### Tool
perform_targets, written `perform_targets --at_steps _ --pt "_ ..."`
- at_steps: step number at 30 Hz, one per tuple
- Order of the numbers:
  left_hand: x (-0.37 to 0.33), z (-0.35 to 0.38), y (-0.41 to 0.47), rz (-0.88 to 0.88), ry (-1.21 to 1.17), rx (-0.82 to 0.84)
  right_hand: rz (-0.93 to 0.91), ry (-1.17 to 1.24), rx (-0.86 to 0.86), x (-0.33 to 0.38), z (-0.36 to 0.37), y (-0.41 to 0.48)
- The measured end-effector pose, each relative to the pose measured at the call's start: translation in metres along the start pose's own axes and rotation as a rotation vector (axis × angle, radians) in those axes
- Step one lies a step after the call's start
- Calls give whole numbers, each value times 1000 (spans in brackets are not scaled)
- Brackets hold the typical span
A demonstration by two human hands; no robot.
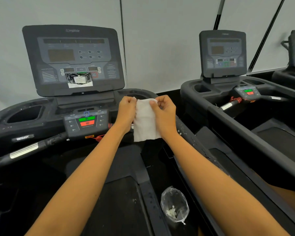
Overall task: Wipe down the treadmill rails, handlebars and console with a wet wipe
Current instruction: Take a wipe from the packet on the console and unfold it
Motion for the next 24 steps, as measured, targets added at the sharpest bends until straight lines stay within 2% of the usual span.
perform_targets --at_steps 2,3,6,9,12,17,19,21,24 --pt "6 6 -15 -53 5 67 15 9 -17 -1 -11 -7" --pt "12 10 -21 -118 -66 133 22 8 -38 -1 -18 -9" --pt "18 21 -39 -213 -370 455 44 -16 -72 0 -37 -14" --pt "23 28 -50 -240 -445 638 70 -36 -93 -1 -51 -13" --pt "28 32 -51 -295 -412 618 86 -61 -109 -3 -59 -11" --pt "15 32 -38 -205 -386 591 50 -117 -122 -4 -72 -12" --pt "10 37 -36 -183 -352 593 29 -209 -142 -5 -74 -13" --pt "6 41 -35 -174 -313 552 8 -317 -197 -3 -73 -14" --pt "0 44 -35 -157 -240 474 -81 -297 -277 10 -66 -19"
Point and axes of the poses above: each hand's wrist, its own y-axis towards the middle knuckle, its own z-axis out of the palm, x = y × z, the point moved 6 cm from there along y, towards the middle knuckle, and after that the axes turned 3 degrees about y, right-handed, at the moved point
